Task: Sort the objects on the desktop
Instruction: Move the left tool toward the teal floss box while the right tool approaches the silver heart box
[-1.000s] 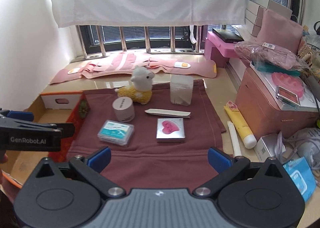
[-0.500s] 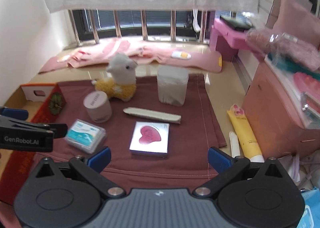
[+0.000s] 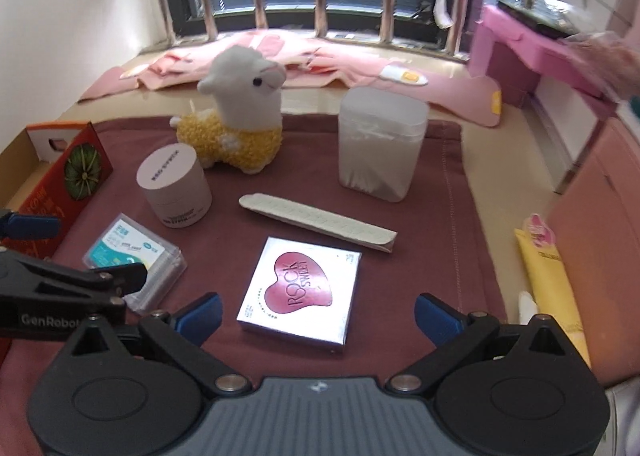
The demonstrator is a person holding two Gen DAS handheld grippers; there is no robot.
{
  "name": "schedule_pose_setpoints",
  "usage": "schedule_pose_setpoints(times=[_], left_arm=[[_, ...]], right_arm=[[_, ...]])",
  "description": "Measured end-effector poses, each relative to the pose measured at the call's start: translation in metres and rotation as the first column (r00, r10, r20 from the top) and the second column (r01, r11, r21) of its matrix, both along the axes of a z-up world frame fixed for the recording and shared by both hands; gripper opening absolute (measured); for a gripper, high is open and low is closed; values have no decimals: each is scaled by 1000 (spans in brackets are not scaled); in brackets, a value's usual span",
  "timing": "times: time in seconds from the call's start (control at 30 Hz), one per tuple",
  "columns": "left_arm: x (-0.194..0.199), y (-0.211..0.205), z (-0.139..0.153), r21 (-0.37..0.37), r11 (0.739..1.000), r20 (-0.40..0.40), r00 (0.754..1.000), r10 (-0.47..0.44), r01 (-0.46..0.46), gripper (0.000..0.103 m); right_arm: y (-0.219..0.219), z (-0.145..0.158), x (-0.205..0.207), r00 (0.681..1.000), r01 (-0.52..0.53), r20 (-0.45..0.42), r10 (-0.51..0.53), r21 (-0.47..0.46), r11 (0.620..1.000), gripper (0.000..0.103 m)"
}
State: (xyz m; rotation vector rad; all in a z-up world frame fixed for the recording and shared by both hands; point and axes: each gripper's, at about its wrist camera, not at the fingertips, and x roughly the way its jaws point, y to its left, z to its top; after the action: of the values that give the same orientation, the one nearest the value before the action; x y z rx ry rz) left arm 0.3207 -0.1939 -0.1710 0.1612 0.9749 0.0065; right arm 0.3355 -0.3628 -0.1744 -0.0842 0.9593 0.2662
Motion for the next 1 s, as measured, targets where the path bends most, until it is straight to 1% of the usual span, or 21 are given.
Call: schedule_pose_setpoints(times=[0.1, 0.3, 0.47, 0.6, 0.77, 0.9, 1.0], left_arm=[[5, 4, -4, -12, 1000, -4, 1000, -8, 8, 103], [9, 5, -2, -18, 999, -7, 999, -48, 48, 103], [7, 2, -5, -37, 994, -27, 994, -107, 106, 103], [7, -4, -11, -20, 991, -45, 990, -134, 134, 103], [14, -6, -17, -7, 992, -68, 989, -130, 130, 103], [20, -4, -19, -4, 994, -86, 990, -111, 111, 103], [22, -3, -19, -6, 993, -89, 989, -116, 116, 103]], right_arm=[[1, -5, 11, 999, -26, -38, 26, 9, 1000, 99], [-2, -2, 33, 994, 7, -106, -2, 47, 999, 98], [-1, -1, 47, 989, -15, -148, 19, 22, 1000, 98], [1, -4, 59, 978, -15, -207, 18, 16, 1000, 97], [6, -9, 67, 967, -16, -254, 12, -14, 1000, 97], [9, -11, 70, 963, -10, -270, 2, -28, 1000, 97], [12, -13, 72, 959, -5, -282, -7, -42, 999, 97]])
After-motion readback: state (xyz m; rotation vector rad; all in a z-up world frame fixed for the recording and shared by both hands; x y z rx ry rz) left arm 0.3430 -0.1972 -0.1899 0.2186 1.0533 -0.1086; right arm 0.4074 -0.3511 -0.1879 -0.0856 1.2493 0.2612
